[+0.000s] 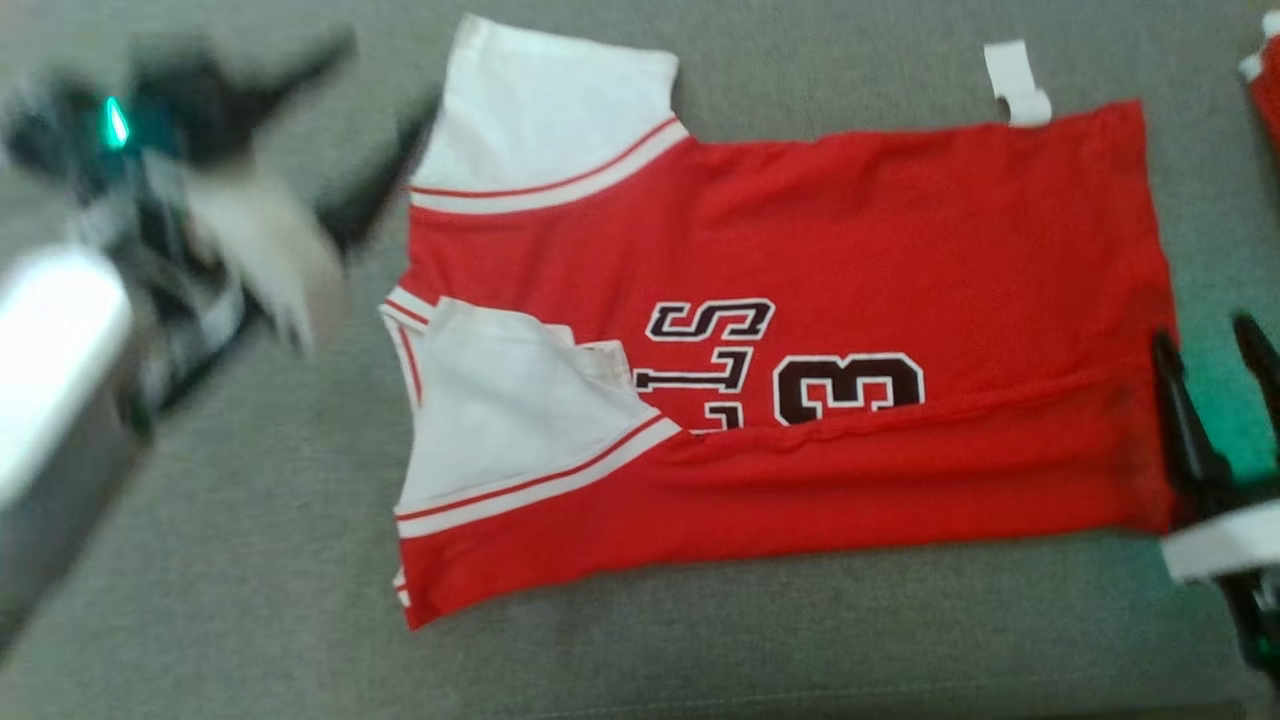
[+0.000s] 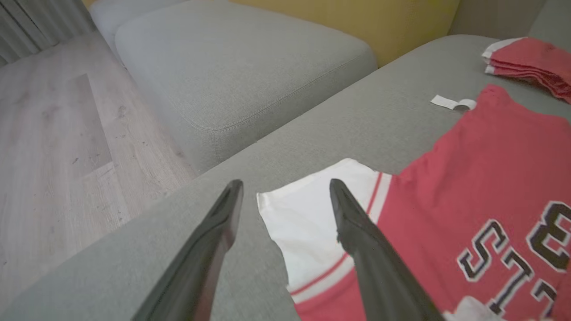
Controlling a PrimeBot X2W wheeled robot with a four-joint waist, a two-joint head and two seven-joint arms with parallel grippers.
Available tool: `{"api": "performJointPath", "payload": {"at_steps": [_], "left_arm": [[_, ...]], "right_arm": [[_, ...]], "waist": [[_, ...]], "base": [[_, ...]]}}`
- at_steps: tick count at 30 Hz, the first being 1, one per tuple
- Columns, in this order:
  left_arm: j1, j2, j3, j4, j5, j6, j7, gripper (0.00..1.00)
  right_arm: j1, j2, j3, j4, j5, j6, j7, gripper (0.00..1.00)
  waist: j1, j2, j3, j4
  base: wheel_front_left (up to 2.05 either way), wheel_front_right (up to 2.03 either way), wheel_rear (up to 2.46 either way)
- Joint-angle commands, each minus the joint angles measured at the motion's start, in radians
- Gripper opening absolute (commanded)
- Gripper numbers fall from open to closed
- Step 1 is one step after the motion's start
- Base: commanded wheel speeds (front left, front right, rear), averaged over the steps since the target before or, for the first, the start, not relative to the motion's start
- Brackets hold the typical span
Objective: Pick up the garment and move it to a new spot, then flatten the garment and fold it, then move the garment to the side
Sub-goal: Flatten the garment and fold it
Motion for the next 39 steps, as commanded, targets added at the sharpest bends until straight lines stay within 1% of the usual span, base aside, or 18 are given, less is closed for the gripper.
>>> {"api": "performJointPath", "payload": {"at_steps": [1, 3, 5, 9, 16, 24, 25, 26, 27, 30, 31, 33, 34, 35, 36, 37, 38, 39], "left_arm": [[-0.093, 0.011, 0.043, 0.032, -0.033, -0.026, 0.067, 1.00], [-0.203, -0.023, 0.038, 0.111, -0.076, -0.050, 0.154, 1.00], [-0.292, -0.042, 0.022, 0.193, -0.102, -0.064, 0.237, 1.00], [-0.420, -0.072, -0.001, 0.341, -0.123, -0.075, 0.340, 1.00], [-0.518, -0.066, -0.051, 0.516, -0.106, -0.083, 0.410, 1.00], [-0.533, -0.042, -0.092, 0.587, -0.124, -0.085, 0.478, 1.00], [-0.532, -0.041, -0.093, 0.590, -0.130, -0.085, 0.484, 0.85], [-0.532, -0.041, -0.094, 0.591, -0.137, -0.085, 0.490, 0.73], [-0.532, -0.042, -0.093, 0.591, -0.143, -0.085, 0.494, 0.68], [-0.529, -0.048, -0.087, 0.590, -0.166, -0.085, 0.508, 0.75], [-0.527, -0.051, -0.083, 0.588, -0.177, -0.085, 0.513, 0.75], [-0.523, -0.057, -0.075, 0.584, -0.198, -0.085, 0.522, 0.71], [-0.523, -0.057, -0.075, 0.584, -0.198, -0.085, 0.522, 0.71], [-0.521, -0.060, -0.071, 0.581, -0.209, -0.084, 0.527, 0.65], [-0.519, -0.062, -0.069, 0.578, -0.217, -0.084, 0.531, 0.46], [-0.519, -0.064, -0.066, 0.572, -0.224, -0.084, 0.531, 0.31], [-0.519, -0.065, -0.063, 0.565, -0.229, -0.084, 0.527, 0.02], [-0.519, -0.065, -0.062, 0.556, -0.233, -0.084, 0.521, 0.00]], "right_arm": [[-0.030, -0.014, 0.018, -0.045, -0.013, -0.001, 0.011, 1.00], [-0.064, -0.012, 0.033, -0.069, -0.019, -0.001, 0.026, 1.00], [-0.094, -0.007, 0.047, -0.086, -0.024, -0.001, 0.039, 1.00], [-0.143, 0.006, 0.067, -0.104, -0.029, -0.001, 0.046, 1.00], [-0.176, 0.026, 0.079, -0.086, -0.026, -0.001, 0.028, 1.00], [-0.185, 0.034, 0.083, -0.062, -0.024, -0.001, 0.009, 1.00], [-0.186, 0.033, 0.081, -0.060, -0.023, -0.001, 0.008, 1.00], [-0.186, 0.032, 0.079, -0.058, -0.023, -0.001, 0.007, 1.00], [-0.187, 0.031, 0.076, -0.056, -0.023, -0.001, 0.007, 1.00], [-0.192, 0.027, 0.066, -0.053, -0.024, -0.001, 0.011, 1.00], [-0.194, 0.026, 0.062, -0.053, -0.025, -0.001, 0.013, 1.00], [-0.197, 0.026, 0.057, -0.053, -0.026, -0.001, 0.016, 1.00], [-0.197, 0.026, 0.057, -0.053, -0.026, -0.001, 0.016, 1.00], [-0.199, 0.027, 0.055, -0.053, -0.027, -0.001, 0.017, 1.00], [-0.201, 0.028, 0.054, -0.054, -0.028, -0.001, 0.017, 1.00], [-0.204, 0.030, 0.055, -0.056, -0.030, -0.001, 0.018, 1.00], [-0.208, 0.032, 0.057, -0.058, -0.030, -0.001, 0.018, 1.00], [-0.214, 0.033, 0.060, -0.060, -0.029, -0.001, 0.019, 1.00]], "waist": [[-0.0003, 0.0000, 0.063, -0.048], [-0.0003, 0.0000, 0.093, -0.076], [-0.0003, 0.0000, 0.120, -0.105], [-0.0003, 0.0000, 0.169, -0.146], [-0.0003, 0.0000, 0.206, -0.187], [-0.0003, 0.0000, 0.218, -0.196], [-0.0003, 0.0000, 0.219, -0.194], [-0.0003, 0.0000, 0.219, -0.192], [-0.0003, 0.0000, 0.219, -0.190], [-0.0003, 0.0000, 0.217, -0.182], [-0.0003, 0.0000, 0.217, -0.179], [-0.0003, 0.0000, 0.217, -0.176], [-0.0003, 0.0000, 0.217, -0.176], [-0.0003, 0.0000, 0.218, -0.175], [-0.0003, 0.0000, 0.220, -0.174], [-0.0003, 0.0000, 0.222, -0.173], [-0.0003, 0.0000, 0.224, -0.173], [-0.0003, 0.0000, 0.226, -0.172]], "base": [[0.00, 0.00, 0.00], [0.00, 0.00, 0.00], [0.00, 0.00, 0.00], [0.00, 0.00, 0.00], [0.00, 0.00, 0.00], [0.00, 0.00, 0.00], [0.00, 0.00, 0.00], [0.00, 0.00, 0.00], [0.00, 0.00, 0.00], [0.00, 0.00, 0.00], [0.00, 0.00, 0.00], [0.00, 0.00, 0.00], [0.00, 0.00, 0.00], [0.00, 0.00, 0.00], [0.00, 0.00, 0.00], [0.00, 0.00, 0.00], [0.00, 0.00, 0.00], [0.00, 0.00, 0.00]]}}
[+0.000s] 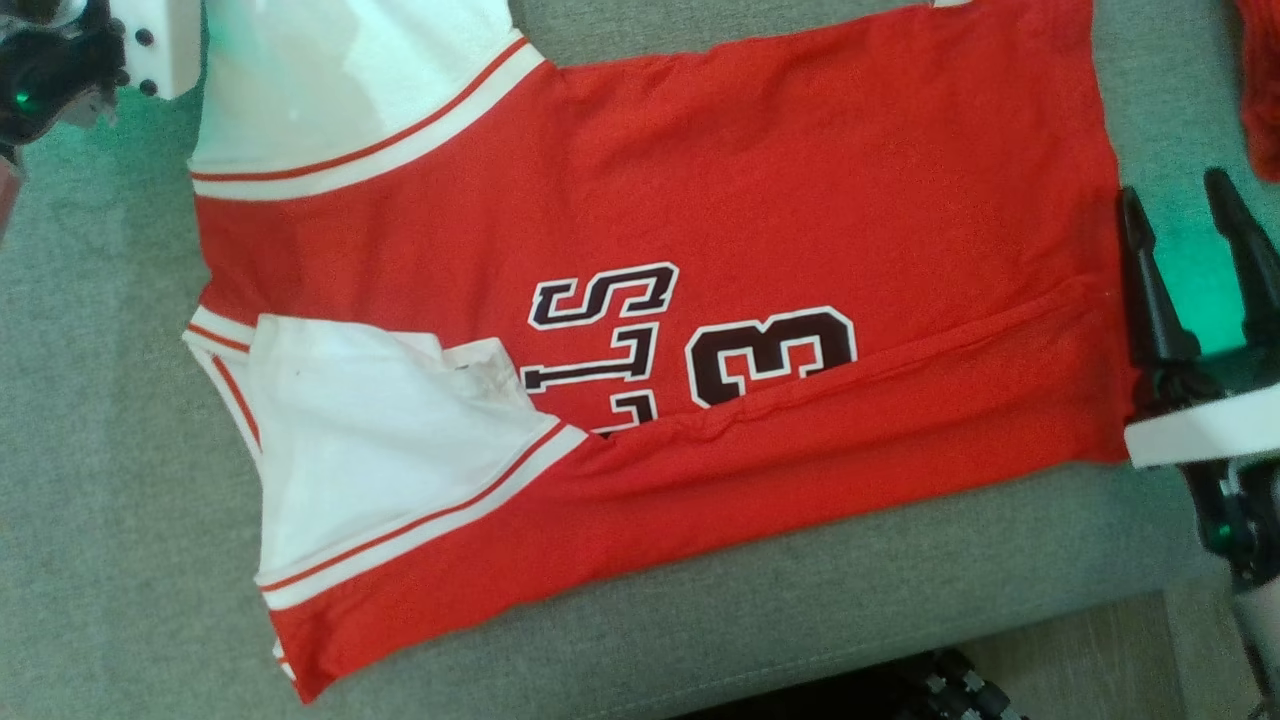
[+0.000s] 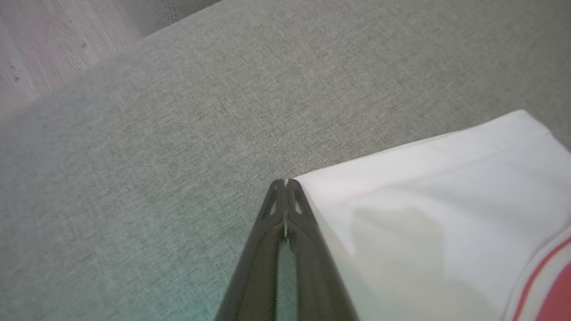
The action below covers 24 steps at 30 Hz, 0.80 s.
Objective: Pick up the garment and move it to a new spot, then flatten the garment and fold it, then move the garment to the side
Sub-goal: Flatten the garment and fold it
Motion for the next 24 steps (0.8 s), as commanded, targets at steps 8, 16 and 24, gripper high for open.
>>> {"api": "performJointPath", "payload": {"at_steps": [8, 16, 24], "left_arm": [[-0.029, 0.046, 0.020, -0.063, 0.005, 0.002, -0.075, 0.00], [-0.040, 0.060, -0.037, -0.106, -0.027, 0.002, -0.103, 0.00], [-0.057, 0.070, -0.075, -0.119, -0.060, 0.002, -0.122, 0.00]], "right_arm": [[-0.126, -0.046, 0.052, 0.002, 0.038, -0.001, 0.121, 1.00], [-0.315, -0.063, 0.103, 0.094, 0.048, -0.001, 0.333, 1.00], [-0.421, -0.036, 0.159, 0.180, 0.083, -0.001, 0.413, 0.96]], "waist": [[0.0000, 0.0000, -0.003, 0.007], [0.0000, 0.0000, -0.018, 0.035], [0.0000, 0.0000, -0.019, 0.051]], "base": [[0.00, 0.00, 0.00], [0.00, 0.00, 0.00], [0.00, 0.00, 0.00]]}}
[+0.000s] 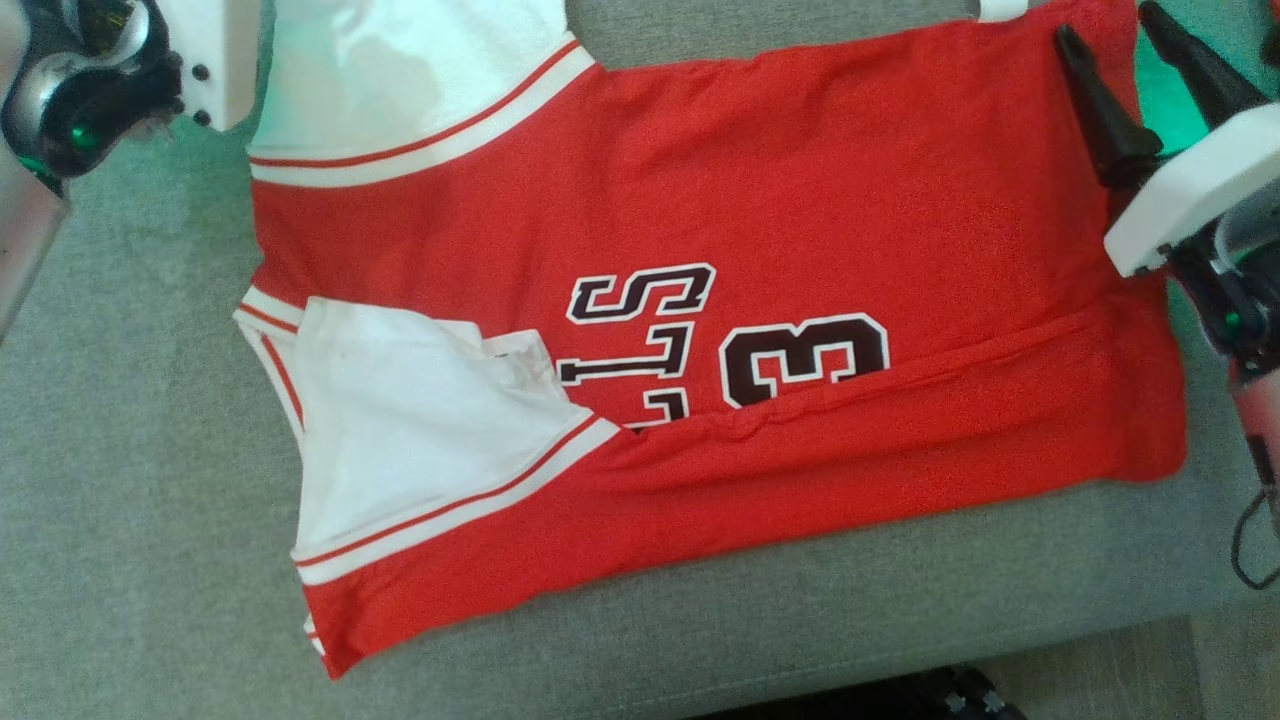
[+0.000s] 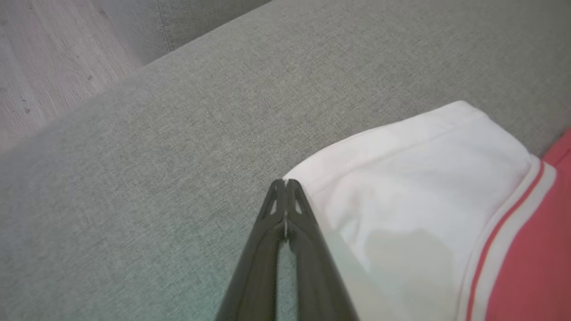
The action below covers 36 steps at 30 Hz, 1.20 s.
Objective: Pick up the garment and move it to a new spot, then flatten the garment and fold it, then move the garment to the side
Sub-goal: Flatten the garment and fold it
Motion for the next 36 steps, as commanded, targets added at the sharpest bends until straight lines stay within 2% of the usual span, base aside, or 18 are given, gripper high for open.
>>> {"api": "performJointPath", "payload": {"at_steps": [1, 3, 4, 6, 8, 9, 10, 11, 12, 19, 26, 32, 36], "left_arm": [[-0.063, 0.047, 0.027, -0.028, -0.006, 0.002, -0.009, 0.00], [-0.068, 0.046, 0.019, -0.028, -0.014, 0.002, -0.014, 0.00], [-0.074, 0.045, 0.013, -0.027, -0.022, 0.002, -0.020, 0.00], [-0.079, 0.043, 0.005, -0.023, -0.028, 0.002, -0.024, 0.00], [-0.083, 0.042, -0.005, -0.020, -0.033, 0.002, -0.029, 0.00], [-0.085, 0.042, -0.010, -0.019, -0.035, 0.002, -0.031, 0.00], [-0.086, 0.042, -0.016, -0.018, -0.037, 0.002, -0.035, 0.00], [-0.087, 0.043, -0.022, -0.019, -0.040, 0.002, -0.038, 0.00], [-0.088, 0.044, -0.027, -0.020, -0.045, 0.002, -0.040, 0.00], [-0.105, 0.062, -0.061, -0.049, -0.063, 0.002, -0.097, 0.00], [-0.153, 0.085, -0.075, -0.077, -0.091, 0.002, -0.240, 0.00], [-0.194, 0.126, -0.086, -0.116, -0.126, 0.002, -0.329, 0.00], [-0.179, 0.174, -0.107, -0.176, -0.157, 0.002, -0.363, 0.00]], "right_arm": [[-0.017, -0.004, 0.017, -0.010, 0.017, -0.001, 0.008, 0.95], [-0.034, -0.003, 0.034, 0.006, 0.028, -0.001, 0.004, 0.91], [-0.054, -0.004, 0.046, 0.025, 0.035, -0.001, -0.007, 0.82], [-0.074, -0.006, 0.058, 0.046, 0.039, -0.001, -0.016, 0.75], [-0.090, -0.009, 0.070, 0.064, 0.041, -0.001, -0.024, 0.50], [-0.098, -0.013, 0.075, 0.073, 0.038, -0.001, -0.031, 0.44], [-0.105, -0.016, 0.078, 0.082, 0.036, -0.001, -0.040, 0.34], [-0.111, -0.018, 0.081, 0.092, 0.036, -0.001, -0.047, 0.20], [-0.116, -0.020, 0.083, 0.101, 0.038, -0.001, -0.052, 0.00], [-0.138, -0.032, 0.090, 0.138, 0.054, -0.001, -0.089, 0.00], [-0.157, -0.047, 0.047, 0.146, 0.111, -0.001, -0.146, 0.00], [-0.134, -0.096, 0.006, 0.105, 0.186, -0.001, -0.155, 0.00], [-0.079, -0.138, -0.006, 0.067, 0.239, -0.001, -0.140, 0.00]], "waist": [[0.0000, 0.0000, 0.003, 0.004], [0.0000, 0.0000, 0.005, 0.009], [0.0000, 0.0000, 0.007, 0.013], [0.0000, 0.0000, 0.009, 0.018], [0.0000, 0.0000, 0.008, 0.023], [0.0000, 0.0000, 0.007, 0.025], [0.0000, 0.0000, 0.006, 0.028], [0.0000, 0.0000, 0.004, 0.030], [0.0000, 0.0000, 0.003, 0.032], [0.0000, 0.0000, -0.005, 0.041], [0.0000, 0.0000, -0.022, 0.052], [0.0000, 0.0000, -0.048, 0.071], [0.0000, 0.0000, -0.069, 0.090]], "base": [[0.00, 0.00, 0.00], [0.00, 0.00, 0.00], [0.00, 0.00, 0.00], [0.00, 0.00, 0.00], [0.00, 0.00, 0.00], [0.00, 0.00, 0.00], [0.00, 0.00, 0.00], [0.00, 0.00, 0.00], [0.00, 0.00, 0.00], [0.00, 0.00, 0.00], [0.00, 0.00, 0.00], [0.00, 0.00, 0.00], [0.00, 0.00, 0.00]]}}
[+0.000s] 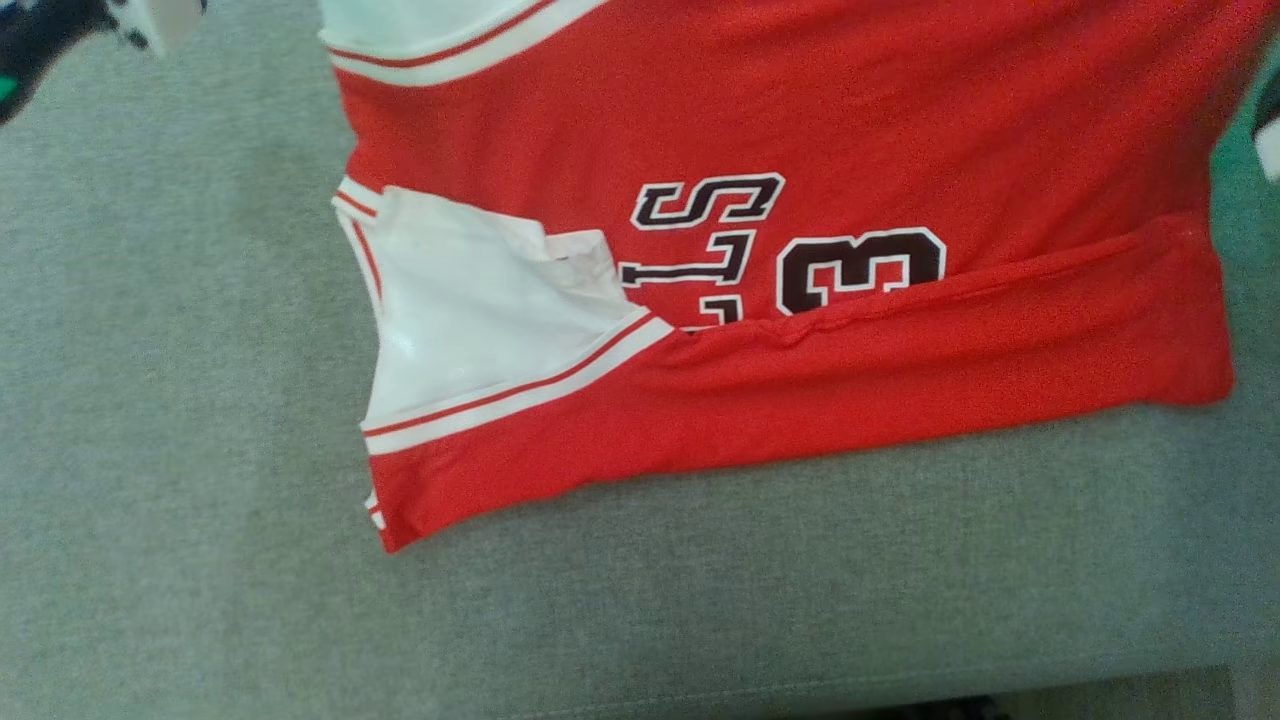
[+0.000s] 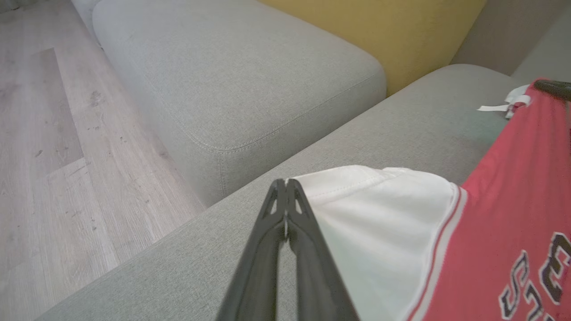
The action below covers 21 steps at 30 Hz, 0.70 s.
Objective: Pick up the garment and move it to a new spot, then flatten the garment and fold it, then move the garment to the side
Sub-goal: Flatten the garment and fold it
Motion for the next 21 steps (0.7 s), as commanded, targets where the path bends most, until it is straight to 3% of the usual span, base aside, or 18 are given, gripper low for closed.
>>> {"api": "performJointPath", "payload": {"at_steps": [1, 10, 21], "left_arm": [[-0.027, 0.061, 0.039, -0.036, -0.008, 0.002, -0.014, 0.00], [0.165, 0.199, -0.021, -0.232, -0.044, 0.010, -0.093, 0.00], [0.366, 0.331, -0.081, -0.510, -0.044, 0.131, -0.150, 0.00]], "right_arm": [[0.054, -0.039, -0.005, -0.035, 0.017, -0.001, 0.006, 0.00], [0.246, -0.117, -0.048, -0.116, 0.089, -0.001, 0.021, 0.00], [0.456, -0.147, -0.128, -0.186, 0.076, -0.001, 0.017, 0.00]], "waist": [[0.0000, 0.0000, -0.013, 0.014], [0.0000, 0.0000, -0.058, 0.067], [0.0000, 0.0000, -0.079, 0.109]], "base": [[0.00, 0.00, 0.00], [0.00, 0.00, 0.00], [0.00, 0.00, 0.00]]}}
